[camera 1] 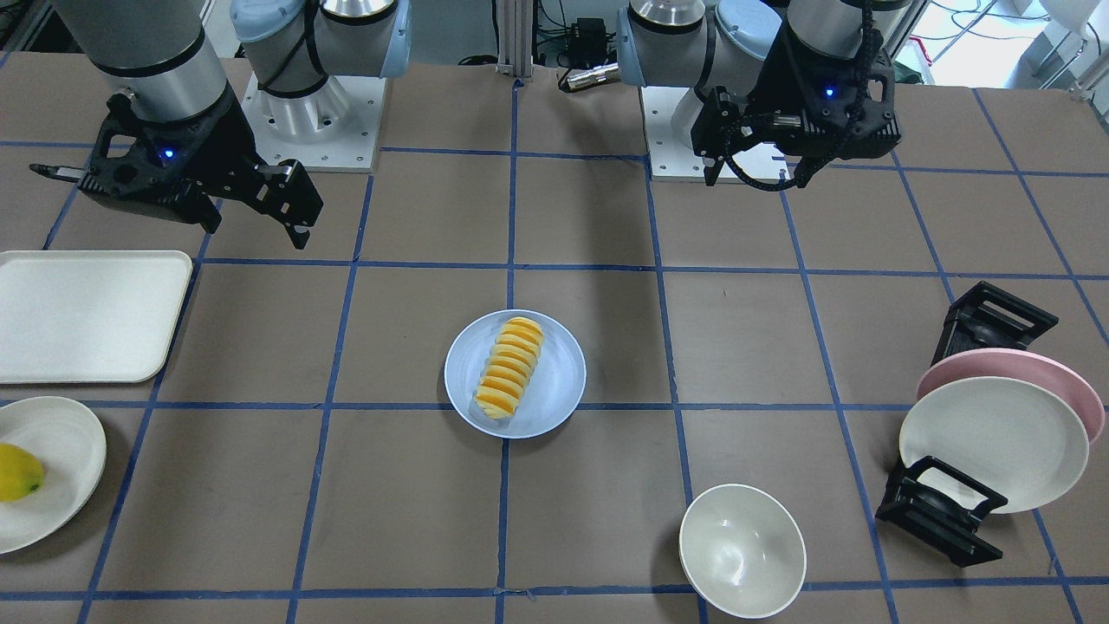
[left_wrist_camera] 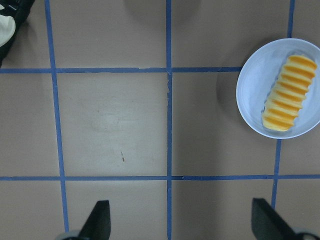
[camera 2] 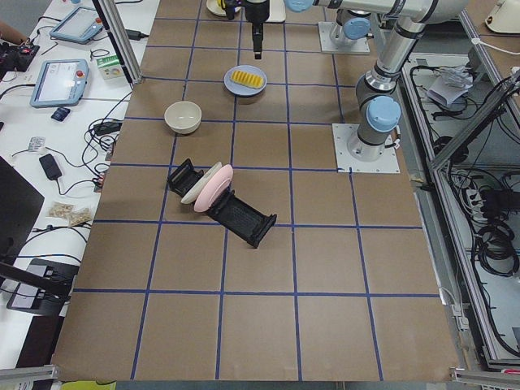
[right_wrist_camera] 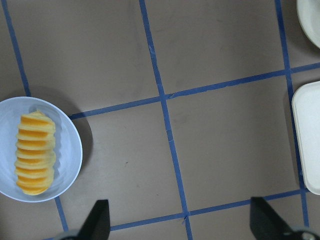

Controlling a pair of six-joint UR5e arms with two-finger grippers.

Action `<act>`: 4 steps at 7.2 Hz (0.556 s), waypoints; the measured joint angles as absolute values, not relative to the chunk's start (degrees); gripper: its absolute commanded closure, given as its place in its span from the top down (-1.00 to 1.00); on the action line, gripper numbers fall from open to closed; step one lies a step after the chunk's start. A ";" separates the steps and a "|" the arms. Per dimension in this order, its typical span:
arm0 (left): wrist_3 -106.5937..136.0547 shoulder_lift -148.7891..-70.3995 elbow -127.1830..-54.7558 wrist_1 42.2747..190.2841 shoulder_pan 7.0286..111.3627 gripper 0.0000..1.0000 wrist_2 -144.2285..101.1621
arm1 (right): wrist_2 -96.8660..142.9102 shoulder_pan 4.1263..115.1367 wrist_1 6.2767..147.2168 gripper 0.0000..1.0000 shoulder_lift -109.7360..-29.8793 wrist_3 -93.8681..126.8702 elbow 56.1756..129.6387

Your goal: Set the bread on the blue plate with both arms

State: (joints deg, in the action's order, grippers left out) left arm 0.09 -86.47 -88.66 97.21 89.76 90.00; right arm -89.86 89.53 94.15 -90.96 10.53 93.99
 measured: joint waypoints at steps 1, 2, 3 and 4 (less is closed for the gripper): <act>0.09 -86.44 -88.68 97.21 89.77 1.00 90.00 | -89.70 89.62 93.79 1.00 -91.04 10.27 93.97; 0.09 -86.43 -88.68 97.18 89.78 1.00 90.00 | -89.59 89.63 93.64 1.00 -91.09 10.01 93.90; 0.09 -86.45 -88.68 97.17 89.80 1.00 90.00 | -89.62 89.67 93.57 1.00 -91.12 9.81 93.82; 0.09 -86.52 -88.68 97.17 89.84 1.00 90.00 | -89.73 89.69 93.54 1.00 -91.14 9.70 93.78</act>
